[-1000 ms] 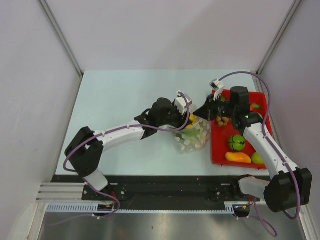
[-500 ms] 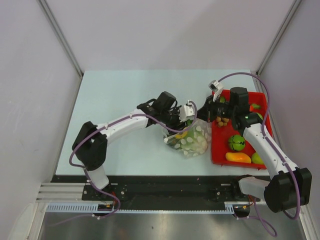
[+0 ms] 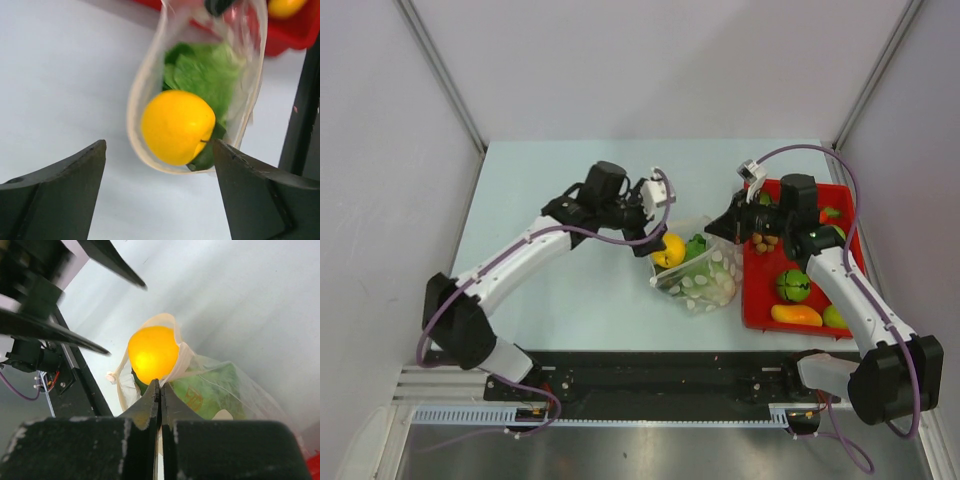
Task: Place the food in the zip-top bag and seal the zipper
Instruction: Adjust the fake fruit in the zipper food storage bag.
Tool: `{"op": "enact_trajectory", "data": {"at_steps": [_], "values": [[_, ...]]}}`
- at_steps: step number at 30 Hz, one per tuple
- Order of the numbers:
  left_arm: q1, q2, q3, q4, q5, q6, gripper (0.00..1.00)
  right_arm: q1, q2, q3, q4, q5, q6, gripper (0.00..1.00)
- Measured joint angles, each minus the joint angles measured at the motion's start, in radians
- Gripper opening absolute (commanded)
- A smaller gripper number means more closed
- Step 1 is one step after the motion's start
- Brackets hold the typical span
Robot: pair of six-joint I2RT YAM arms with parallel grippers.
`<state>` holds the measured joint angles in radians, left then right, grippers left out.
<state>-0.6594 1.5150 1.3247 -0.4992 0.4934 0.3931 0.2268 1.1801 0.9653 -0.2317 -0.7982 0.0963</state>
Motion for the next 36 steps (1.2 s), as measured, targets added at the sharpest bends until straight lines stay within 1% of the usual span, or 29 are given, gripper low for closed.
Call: {"op": "enact_trajectory", "data": {"at_steps": [2, 5, 8, 12, 18, 21, 22, 24, 26, 28, 29, 36], "values": [[0.024, -0.065, -0.017, 0.043, 0.012, -0.023, 0.92, 0.000, 0.005, 0.000, 0.007, 0.000, 0.000, 0.00], [0.024, -0.159, -0.060, 0.100, 0.033, -0.037, 0.91, 0.000, 0.018, 0.000, 0.029, 0.000, 0.000, 0.00], [0.014, -0.196, -0.089, 0.143, 0.046, -0.059, 0.92, 0.000, 0.023, 0.000, 0.045, 0.000, 0.000, 0.00], [0.040, -0.138, -0.095, 0.189, 0.071, -0.111, 0.89, 0.004, 0.019, 0.000, 0.056, -0.012, -0.012, 0.00], [0.103, -0.002, -0.095, 0.203, 0.068, -0.153, 0.82, 0.036, -0.003, 0.000, 0.056, -0.028, -0.057, 0.00], [0.112, 0.020, -0.095, 0.202, 0.069, -0.160, 0.74, 0.052, -0.012, 0.000, 0.055, -0.031, -0.078, 0.00], [0.112, 0.021, -0.095, 0.202, 0.069, -0.161, 0.67, 0.054, -0.014, 0.000, 0.054, -0.031, -0.085, 0.00], [0.112, 0.021, -0.095, 0.202, 0.075, -0.163, 0.63, 0.059, -0.021, 0.000, 0.054, -0.031, -0.095, 0.00], [0.112, 0.021, -0.095, 0.201, 0.096, -0.159, 0.62, 0.063, -0.027, 0.000, 0.053, -0.031, -0.101, 0.00], [0.112, 0.023, -0.095, 0.197, 0.120, -0.159, 0.65, 0.066, -0.029, 0.000, 0.051, -0.031, -0.105, 0.00], [0.113, 0.024, -0.095, 0.195, 0.132, -0.161, 0.65, 0.067, -0.029, 0.000, 0.050, -0.031, -0.106, 0.00], [0.145, 0.023, -0.116, 0.220, 0.195, -0.228, 0.63, 0.085, -0.029, 0.000, 0.051, -0.050, -0.132, 0.00]]}}
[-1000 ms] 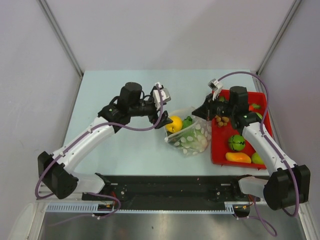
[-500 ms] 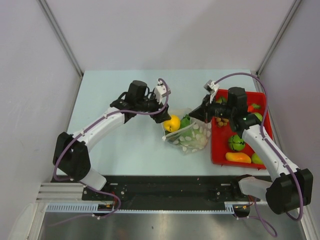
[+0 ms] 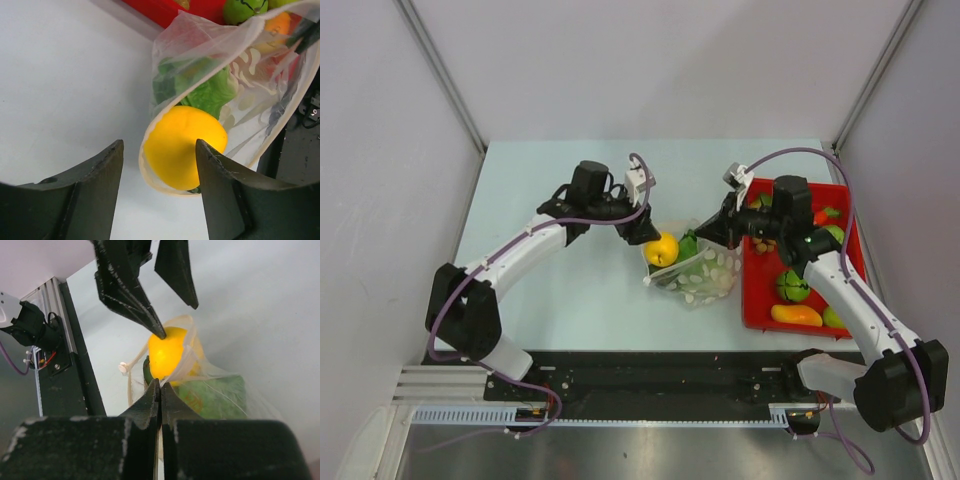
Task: Place the food in the zip-top bag and seal the zipper
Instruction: Pick up the fake vegetable from the bin.
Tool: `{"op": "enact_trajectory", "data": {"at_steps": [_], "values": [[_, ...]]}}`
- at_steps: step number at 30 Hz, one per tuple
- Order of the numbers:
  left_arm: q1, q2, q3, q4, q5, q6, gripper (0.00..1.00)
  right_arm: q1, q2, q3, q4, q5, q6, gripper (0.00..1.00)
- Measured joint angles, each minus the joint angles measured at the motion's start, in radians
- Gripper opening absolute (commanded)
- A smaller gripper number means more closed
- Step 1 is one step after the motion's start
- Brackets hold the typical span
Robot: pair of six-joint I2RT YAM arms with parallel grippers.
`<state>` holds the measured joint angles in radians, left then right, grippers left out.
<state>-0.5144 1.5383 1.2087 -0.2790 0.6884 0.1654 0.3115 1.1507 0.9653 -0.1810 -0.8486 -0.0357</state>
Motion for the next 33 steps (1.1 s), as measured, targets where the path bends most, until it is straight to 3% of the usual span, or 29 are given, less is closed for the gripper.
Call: {"op": "enact_trajectory", "data": {"at_steps": [7, 12, 15, 18, 19, 20, 21, 23, 24, 25, 26, 29, 33], "values": [[0.016, -0.001, -0.004, 0.020, 0.012, -0.022, 0.70, 0.037, -0.004, 0.000, 0.000, -0.025, -0.041, 0.00], [0.017, -0.026, -0.019, 0.030, 0.023, -0.026, 0.70, 0.041, -0.005, 0.000, 0.008, -0.032, -0.045, 0.00], [0.016, -0.028, -0.018, 0.015, 0.022, -0.015, 0.61, 0.043, -0.005, 0.000, 0.021, -0.032, -0.044, 0.00], [0.016, -0.028, -0.018, -0.038, 0.030, 0.006, 0.40, 0.047, -0.005, 0.000, 0.037, -0.032, -0.043, 0.00], [0.011, -0.028, -0.018, -0.058, 0.033, 0.019, 0.21, 0.047, -0.005, 0.000, 0.042, -0.032, -0.043, 0.00], [0.009, -0.028, -0.018, -0.074, 0.035, 0.021, 0.11, 0.047, -0.003, 0.000, 0.045, -0.032, -0.043, 0.00], [0.005, -0.028, -0.018, -0.094, 0.041, 0.024, 0.03, 0.047, -0.002, 0.000, 0.048, -0.032, -0.043, 0.05], [-0.006, -0.029, -0.018, -0.135, 0.049, 0.029, 0.00, 0.047, 0.004, 0.000, 0.056, -0.031, -0.043, 0.19], [-0.010, -0.030, -0.017, -0.151, 0.050, 0.019, 0.00, 0.046, 0.006, 0.000, 0.057, -0.028, -0.041, 0.36], [-0.013, -0.031, -0.014, -0.173, 0.051, 0.008, 0.00, 0.043, 0.007, 0.000, 0.059, -0.027, -0.042, 0.47], [-0.016, -0.031, -0.010, -0.195, 0.053, -0.009, 0.00, 0.034, 0.007, 0.000, 0.058, -0.025, -0.037, 0.65], [-0.019, -0.031, 0.009, -0.240, 0.054, -0.077, 0.00, -0.006, 0.001, 0.000, 0.050, -0.014, -0.032, 0.90], [-0.019, -0.031, 0.034, -0.257, 0.059, -0.166, 0.00, -0.090, -0.043, 0.003, -0.029, 0.037, -0.053, 0.95]]}}
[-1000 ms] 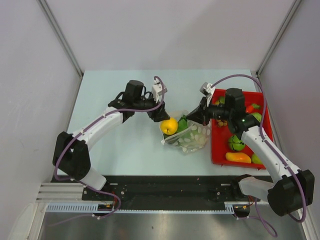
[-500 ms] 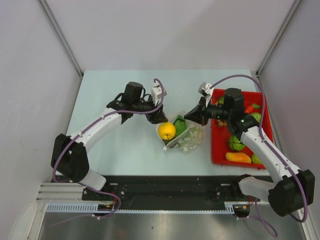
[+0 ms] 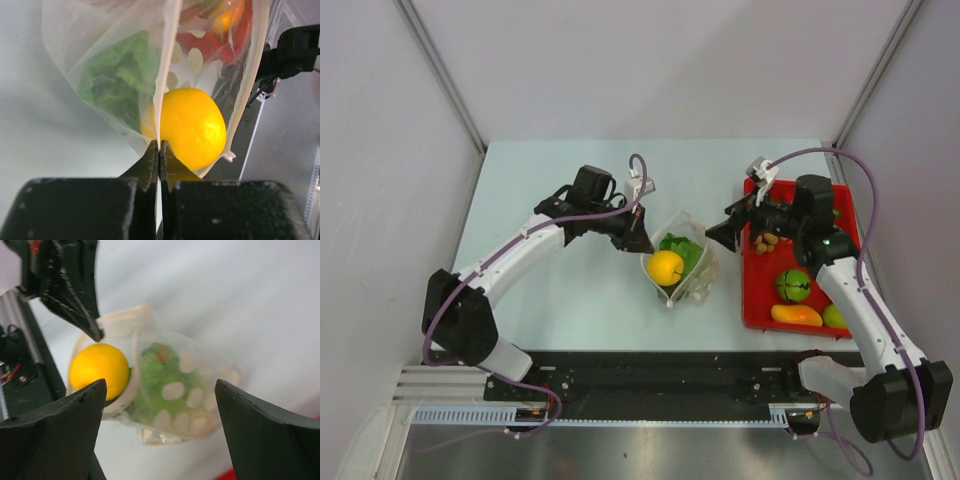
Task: Place the food in the zip-top bag and seal the zipper
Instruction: Pick up the fake vegetable from the bin.
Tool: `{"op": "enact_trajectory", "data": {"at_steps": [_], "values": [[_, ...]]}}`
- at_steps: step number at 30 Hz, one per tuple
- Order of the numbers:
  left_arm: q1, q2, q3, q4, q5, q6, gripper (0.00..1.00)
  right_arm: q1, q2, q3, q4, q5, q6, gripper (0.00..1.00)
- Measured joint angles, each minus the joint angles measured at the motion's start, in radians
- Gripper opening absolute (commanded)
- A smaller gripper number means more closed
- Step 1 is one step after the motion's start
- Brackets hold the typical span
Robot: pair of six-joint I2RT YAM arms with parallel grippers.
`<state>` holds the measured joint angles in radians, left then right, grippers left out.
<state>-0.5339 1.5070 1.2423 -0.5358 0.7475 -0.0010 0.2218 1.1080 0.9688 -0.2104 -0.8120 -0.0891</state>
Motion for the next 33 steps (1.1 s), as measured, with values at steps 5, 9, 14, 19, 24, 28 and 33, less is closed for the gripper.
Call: {"op": "enact_trajectory", "data": {"at_steps": [5, 9, 14, 19, 24, 28, 33], "values": [[0.000, 0.000, 0.009, 0.002, 0.004, -0.060, 0.00, -0.146, -0.082, 0.053, -0.227, 0.063, -0.091, 0.95], [-0.003, 0.006, 0.009, 0.006, 0.013, -0.088, 0.00, -0.336, -0.103, 0.098, -0.457, 0.093, -0.211, 0.95], [-0.006, 0.016, 0.009, 0.017, 0.016, -0.101, 0.00, -0.531, 0.004, 0.103, -0.592, 0.159, -0.264, 0.88], [-0.006, 0.037, 0.016, 0.017, 0.016, -0.103, 0.00, -0.663, 0.140, 0.130, -0.636, 0.195, -0.308, 0.82], [-0.006, 0.051, 0.020, 0.018, 0.018, -0.103, 0.00, -0.688, 0.220, 0.186, -0.739, 0.209, -0.467, 0.81], [-0.006, 0.055, 0.020, 0.019, 0.020, -0.103, 0.00, -0.694, 0.257, 0.188, -0.692, 0.242, -0.406, 0.79], [-0.006, 0.066, 0.021, 0.025, 0.023, -0.103, 0.00, -0.647, 0.310, 0.188, -0.430, 0.389, -0.159, 0.64]]}}
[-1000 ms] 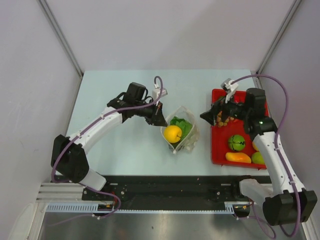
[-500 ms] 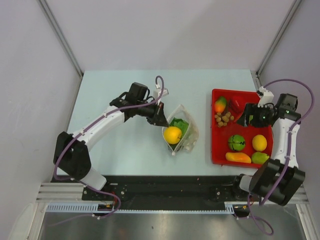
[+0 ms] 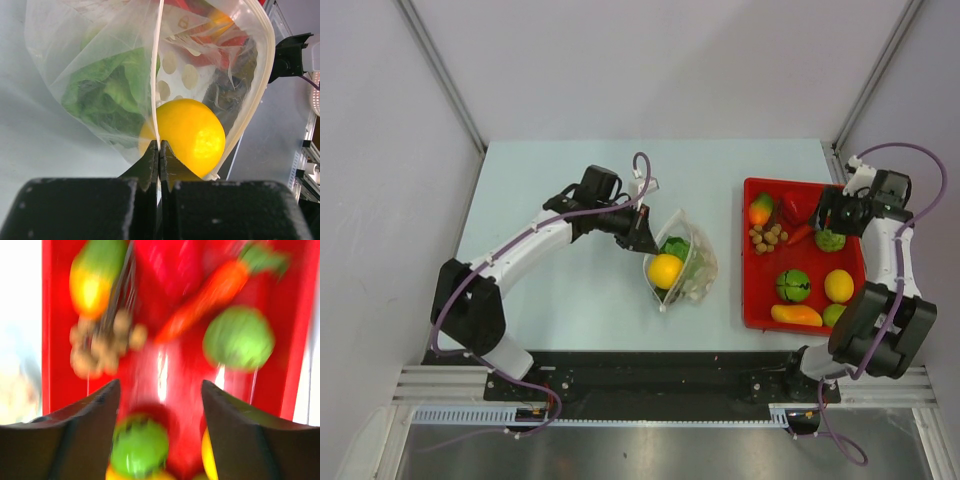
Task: Place the food in the zip-top bag and seal the zipper
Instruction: Pick up the fake vegetable from the bin.
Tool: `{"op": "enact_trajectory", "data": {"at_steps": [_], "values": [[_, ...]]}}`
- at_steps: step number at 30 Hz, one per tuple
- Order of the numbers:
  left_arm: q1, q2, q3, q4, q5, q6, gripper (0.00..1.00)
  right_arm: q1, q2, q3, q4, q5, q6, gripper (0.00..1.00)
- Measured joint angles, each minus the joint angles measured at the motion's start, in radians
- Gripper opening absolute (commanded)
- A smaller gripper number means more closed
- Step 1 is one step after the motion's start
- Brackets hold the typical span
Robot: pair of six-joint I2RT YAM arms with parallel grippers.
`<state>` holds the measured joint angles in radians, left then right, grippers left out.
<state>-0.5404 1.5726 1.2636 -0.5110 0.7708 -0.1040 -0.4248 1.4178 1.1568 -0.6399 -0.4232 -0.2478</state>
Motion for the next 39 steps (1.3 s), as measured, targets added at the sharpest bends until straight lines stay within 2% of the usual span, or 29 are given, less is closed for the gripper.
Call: {"op": "enact_trajectory", "data": {"at_steps": [2, 6, 13, 19, 24, 31, 32, 34, 35, 39], "values": [[0.000, 0.004, 0.001, 0.000, 0.000, 0.000, 0.00, 0.021, 0.031, 0.006, 0.121, 0.056, 0.086, 0.58], [0.000, 0.012, 0.001, 0.002, 0.000, 0.000, 0.00, 0.046, 0.140, 0.066, 0.280, 0.167, 0.203, 0.55], [0.000, 0.018, 0.001, 0.015, 0.000, -0.001, 0.00, 0.051, 0.340, 0.117, 0.439, 0.302, 0.285, 0.51], [0.004, 0.031, 0.001, 0.014, 0.000, 0.000, 0.00, 0.058, 0.473, 0.163, 0.472, 0.350, 0.300, 0.52], [0.013, 0.038, 0.001, 0.014, 0.000, 0.000, 0.00, 0.075, 0.549, 0.182, 0.475, 0.369, 0.300, 0.60], [0.016, 0.040, 0.001, 0.014, 0.000, -0.002, 0.00, 0.091, 0.629, 0.240, 0.446, 0.386, 0.301, 0.59], [0.016, 0.040, 0.002, 0.014, 0.000, -0.002, 0.00, 0.090, 0.640, 0.254, 0.435, 0.387, 0.303, 0.48], [0.016, 0.040, 0.008, 0.009, 0.000, -0.003, 0.00, 0.084, 0.652, 0.278, 0.416, 0.385, 0.311, 0.35], [0.016, 0.040, 0.011, 0.007, 0.000, -0.004, 0.00, 0.082, 0.652, 0.282, 0.409, 0.383, 0.309, 0.24], [0.016, 0.039, 0.030, -0.004, 0.000, -0.007, 0.00, 0.068, 0.652, 0.293, 0.367, 0.366, 0.327, 0.03]]}}
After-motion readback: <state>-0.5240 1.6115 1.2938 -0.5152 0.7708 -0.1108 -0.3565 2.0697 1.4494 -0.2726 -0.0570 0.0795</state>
